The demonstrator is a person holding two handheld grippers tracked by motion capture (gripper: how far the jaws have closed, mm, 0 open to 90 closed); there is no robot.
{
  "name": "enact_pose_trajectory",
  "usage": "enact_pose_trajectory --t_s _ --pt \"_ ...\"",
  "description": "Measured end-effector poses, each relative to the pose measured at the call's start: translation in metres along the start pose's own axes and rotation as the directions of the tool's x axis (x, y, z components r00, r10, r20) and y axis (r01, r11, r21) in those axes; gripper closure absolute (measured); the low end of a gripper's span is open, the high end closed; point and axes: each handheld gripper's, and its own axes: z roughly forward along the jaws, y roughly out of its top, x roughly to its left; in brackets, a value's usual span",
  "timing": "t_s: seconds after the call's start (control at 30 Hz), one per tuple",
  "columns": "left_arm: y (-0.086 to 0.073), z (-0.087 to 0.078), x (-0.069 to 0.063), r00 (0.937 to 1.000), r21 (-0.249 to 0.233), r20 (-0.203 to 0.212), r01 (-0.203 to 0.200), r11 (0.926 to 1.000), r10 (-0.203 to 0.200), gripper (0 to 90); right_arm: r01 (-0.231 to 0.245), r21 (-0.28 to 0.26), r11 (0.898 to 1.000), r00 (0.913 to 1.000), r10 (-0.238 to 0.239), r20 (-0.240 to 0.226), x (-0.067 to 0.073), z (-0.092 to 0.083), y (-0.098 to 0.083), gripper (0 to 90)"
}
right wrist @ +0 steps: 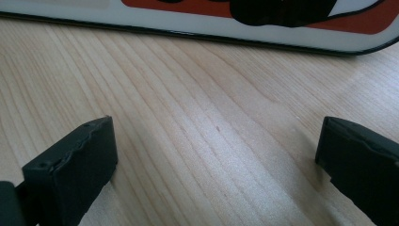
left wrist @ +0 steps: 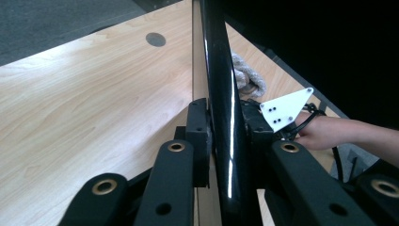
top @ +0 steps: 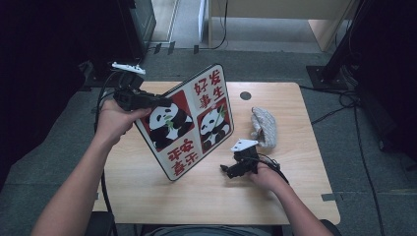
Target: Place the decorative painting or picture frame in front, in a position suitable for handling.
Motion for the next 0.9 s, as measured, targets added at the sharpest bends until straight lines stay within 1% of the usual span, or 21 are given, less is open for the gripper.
enact_pose_trajectory --t_s 0.03,0.07,0.1,0.2,0.3,0.33,0.37,0.43,0.47,0.6,0.63,0.67,0.7,0.73,0.77,0.8,0.83,0.9 --pt "0.0 0.0 0.0 1.0 0.0 0.0 0.0 1.0 0.0 74.5 0.0 0.0 1.0 1.0 0.0 0.0 0.0 0.0 0.0 0.0" --pt "-0.0006 -0.0001 0.0008 1.0 -0.003 -0.004 0.002 1.0 -0.003 74.5 0.0 0.0 1.0 1.0 0.0 0.0 0.0 0.0 0.0 0.0" --pt "-0.001 -0.0001 0.0017 0.9999 -0.005 -0.009 0.006 1.0 -0.006 71.4 0.0 0.0 1.0 1.0 0.0 -0.001 -0.0001 0.0 0.0 0.0" --pt "-0.0015 0.0002 0.0053 0.9998 -0.007 0.001 0.022 0.9997 -0.021 62.5 0.0 0.0 1.0 1.0 0.0 0.0 0.0 0.0 0.0 0.0" --pt "-0.0015 0.0 0.0053 0.9997 -0.009 -0.012 0.02 0.9997 -0.02 60.3 0.0 0.0 1.0 1.0 0.0 0.0 0.0 0.0 0.0 0.0" --pt "-0.0014 0.0 0.0046 0.9994 -0.009 -0.03 0.016 0.9998 -0.016 58.8 0.0 0.0 1.0 1.0 0.0 0.0 0.0 0.0 0.0 0.0" --pt "-0.0013 0.0 0.0043 0.9993 -0.008 -0.035 0.012 0.9999 -0.013 56.1 0.0 -0.001 1.0 1.0 0.0 0.001 0.0002 0.0001 -0.0001 0.0" --pt "-0.0012 0.0 0.0043 0.9992 -0.011 -0.038 0.008 0.9999 -0.009 54.6 0.0 -0.001 1.0 1.0 0.0 0.0 0.0002 0.0 0.0 0.0" --pt "-0.0011 0.0003 0.0047 0.9993 -0.01 -0.035 0.013 0.9999 -0.013 54.1 0.0 -0.001 1.0 1.0 0.0 0.0 0.0002 0.0 0.0 0.0" --pt "-0.0005 0.0007 0.0057 0.9991 -0.006 -0.041 0.013 0.9999 -0.013 48.8 -0.001 0.0 1.0 1.0 0.001 0.001 0.0002 0.0 0.0 0.0" --pt "-0.0003 0.0008 0.0056 0.9993 -0.003 -0.036 0.01 0.9999 -0.01 48.8 -0.001 0.0 1.0 1.0 0.001 0.001 0.0002 0.0 0.0 0.0" --pt "0.0003 0.0012 0.0041 0.9992 0.005 -0.04 -0.002 1.0 0.002 46.8 0.0 -0.001 1.0 1.0 0.0 0.0 0.0001 0.0 0.0 0.0" --pt "0.0003 0.0012 0.0041 0.9992 0.005 -0.04 -0.002 1.0 0.002 44.5 0.0 -0.001 1.0 1.0 0.0 0.0 0.0001 0.0 0.0 0.0" --pt "0.0004 0.0009 0.0032 0.9997 0.003 -0.015 -0.02 0.9998 0.02 44.5 -0.001 0.0 1.0 1.0 0.001 0.001 0.0002 0.0 0.0 0.0" --pt "0.0009 0.0001 0.0024 0.9997 0.006 0.008 -0.023 0.9997 0.023 25.7 0.0 -0.001 1.0 1.0 0.0 0.0 0.0002 0.0 -0.0001 0.0" --pt "0.0012 -0.0009 0.0005 0.9991 0.003 -0.013 -0.039 0.9992 0.039 26.8 0.0 -0.001 1.0 1.0 0.0 0.0 0.0001 0.0 0.0 0.0" --pt "0.0013 -0.0011 -0.0003 0.9985 0.01 -0.023 -0.049 0.9988 0.049 27.1 -0.001 0.0 1.0 1.0 0.001 0.001 0.0002 0.0 0.0 0.0" --pt "0.0007 -0.0018 -0.001 0.998 0.015 -0.041 -0.047 0.9988 0.048 27.1 -0.001 0.0 1.0 1.0 0.001 0.001 0.0002 0.0 0.0 0.0"
